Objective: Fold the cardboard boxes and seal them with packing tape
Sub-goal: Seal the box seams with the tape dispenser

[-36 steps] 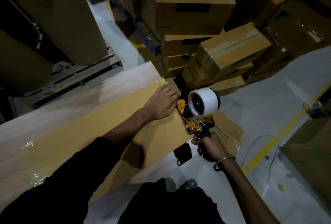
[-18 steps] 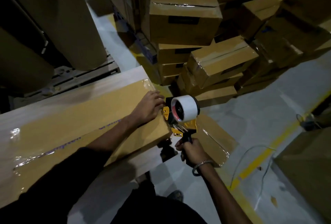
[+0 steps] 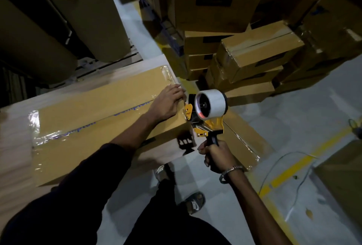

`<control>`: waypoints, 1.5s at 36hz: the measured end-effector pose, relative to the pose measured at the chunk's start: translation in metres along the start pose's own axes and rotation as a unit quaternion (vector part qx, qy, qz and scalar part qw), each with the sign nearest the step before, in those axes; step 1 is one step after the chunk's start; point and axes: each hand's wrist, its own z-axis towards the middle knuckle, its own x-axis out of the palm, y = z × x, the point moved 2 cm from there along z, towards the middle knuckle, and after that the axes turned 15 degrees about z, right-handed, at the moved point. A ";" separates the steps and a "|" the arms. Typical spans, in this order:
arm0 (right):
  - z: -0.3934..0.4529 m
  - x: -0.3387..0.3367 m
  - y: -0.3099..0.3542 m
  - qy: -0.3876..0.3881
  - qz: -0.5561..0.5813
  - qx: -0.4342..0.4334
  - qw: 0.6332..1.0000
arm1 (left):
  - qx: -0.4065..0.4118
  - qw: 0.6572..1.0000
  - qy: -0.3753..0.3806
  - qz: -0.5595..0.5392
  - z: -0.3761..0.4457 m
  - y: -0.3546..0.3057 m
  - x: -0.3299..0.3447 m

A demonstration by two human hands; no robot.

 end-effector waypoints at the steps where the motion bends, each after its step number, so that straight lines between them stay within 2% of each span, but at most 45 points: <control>1: -0.004 -0.004 -0.004 0.002 0.001 0.002 1.000 | -0.004 1.000 0.004 0.001 -0.001 -0.001 -0.001; 9: -0.015 -0.016 -0.028 0.000 -0.002 -0.006 1.000 | -0.039 0.998 0.037 0.022 -0.002 -0.016 -0.009; 14: -0.012 -0.015 -0.026 -0.010 -0.020 -0.011 1.000 | -0.105 0.994 -0.032 -0.021 -0.019 -0.040 -0.008; 19: -0.013 -0.011 -0.030 -0.010 0.003 -0.011 1.000 | -0.094 0.995 0.019 0.006 -0.032 -0.040 0.007; 22: -0.017 -0.010 -0.029 -0.008 0.025 -0.014 1.000 | -0.094 0.995 0.018 0.013 -0.029 -0.040 0.006; 25: -0.024 -0.018 -0.035 0.001 0.019 0.026 0.999 | -0.092 0.995 0.010 0.026 -0.028 -0.038 0.009; 28: -0.035 -0.032 -0.061 0.013 -0.026 0.076 0.997 | -0.093 0.995 0.011 0.032 -0.027 -0.038 0.010; 32: -0.045 -0.030 -0.094 0.009 -0.024 0.124 0.992 | -0.095 0.995 0.016 0.024 -0.025 -0.039 0.008; 37: -0.040 -0.035 -0.099 -0.002 -0.028 0.122 0.992 | -0.090 0.995 0.013 0.036 -0.027 -0.042 0.005; 45: -0.032 -0.043 -0.080 -0.023 0.067 0.066 0.995 | -0.044 0.982 0.090 0.162 -0.028 -0.056 0.001; 54: -0.044 -0.047 -0.046 0.019 0.172 0.069 0.983 | 0.013 0.943 0.217 0.253 -0.026 -0.073 -0.008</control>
